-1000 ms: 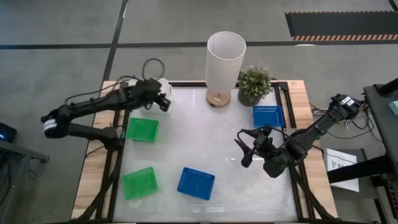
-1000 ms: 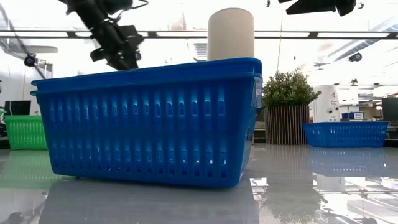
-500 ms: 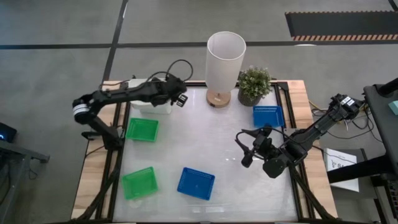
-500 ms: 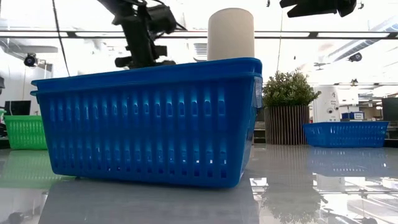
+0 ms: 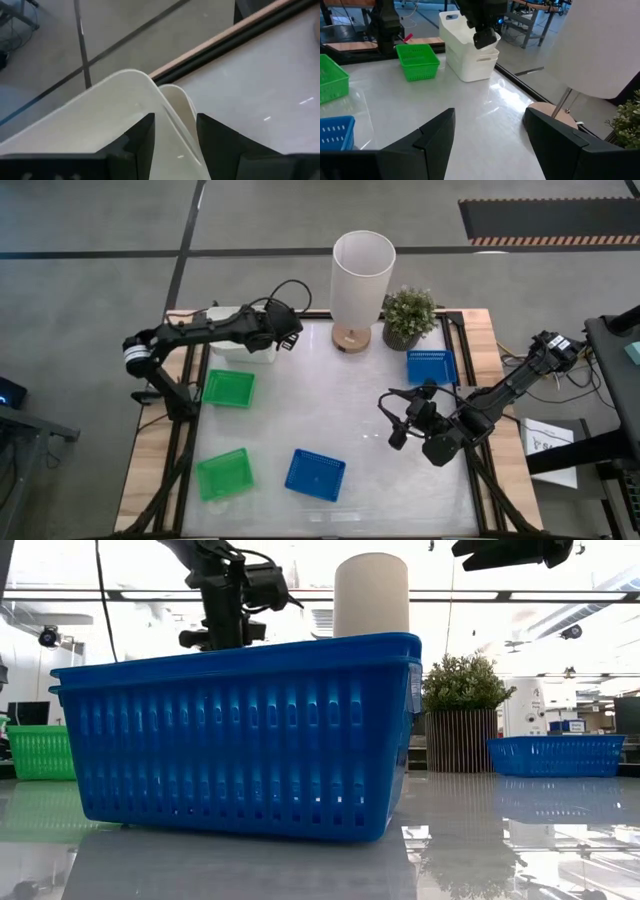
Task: Stack baskets by color
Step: Stack the right white bin on the white bins
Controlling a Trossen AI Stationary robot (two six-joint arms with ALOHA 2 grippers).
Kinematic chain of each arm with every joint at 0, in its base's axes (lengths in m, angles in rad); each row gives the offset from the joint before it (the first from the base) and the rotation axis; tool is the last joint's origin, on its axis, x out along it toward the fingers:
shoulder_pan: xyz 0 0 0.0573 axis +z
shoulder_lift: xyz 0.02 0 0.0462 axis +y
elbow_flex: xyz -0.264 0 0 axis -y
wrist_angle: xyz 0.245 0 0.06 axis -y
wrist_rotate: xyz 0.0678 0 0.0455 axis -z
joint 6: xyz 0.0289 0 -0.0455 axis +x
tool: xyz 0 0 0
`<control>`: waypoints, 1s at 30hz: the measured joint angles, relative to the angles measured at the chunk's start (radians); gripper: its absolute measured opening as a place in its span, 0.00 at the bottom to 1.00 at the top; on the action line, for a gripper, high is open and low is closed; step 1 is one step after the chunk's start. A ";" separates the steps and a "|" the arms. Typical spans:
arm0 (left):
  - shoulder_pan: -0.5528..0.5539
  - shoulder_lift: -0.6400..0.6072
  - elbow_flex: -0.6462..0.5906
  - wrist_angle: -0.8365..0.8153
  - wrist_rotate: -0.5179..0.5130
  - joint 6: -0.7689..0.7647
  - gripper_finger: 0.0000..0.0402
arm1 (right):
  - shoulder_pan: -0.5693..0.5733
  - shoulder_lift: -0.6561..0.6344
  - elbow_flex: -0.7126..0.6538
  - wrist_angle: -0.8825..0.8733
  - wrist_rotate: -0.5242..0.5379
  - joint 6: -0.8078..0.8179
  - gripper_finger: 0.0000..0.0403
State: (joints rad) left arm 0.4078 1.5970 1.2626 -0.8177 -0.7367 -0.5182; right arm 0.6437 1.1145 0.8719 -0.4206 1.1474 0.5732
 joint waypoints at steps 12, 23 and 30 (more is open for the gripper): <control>0.000 0.017 -0.039 0.051 0.009 0.000 0.32 | 0.000 -0.001 0.000 0.000 -0.003 -0.010 0.58; -0.004 0.045 -0.042 0.051 0.008 0.000 0.10 | 0.000 -0.001 0.000 0.000 -0.003 -0.010 0.58; -0.004 0.044 -0.042 0.050 0.008 0.001 0.02 | 0.000 -0.001 0.000 -0.001 -0.003 -0.009 0.58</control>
State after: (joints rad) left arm 0.4034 1.6413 1.2201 -0.7673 -0.7289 -0.5172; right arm 0.6437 1.1133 0.8719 -0.4217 1.1442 0.5640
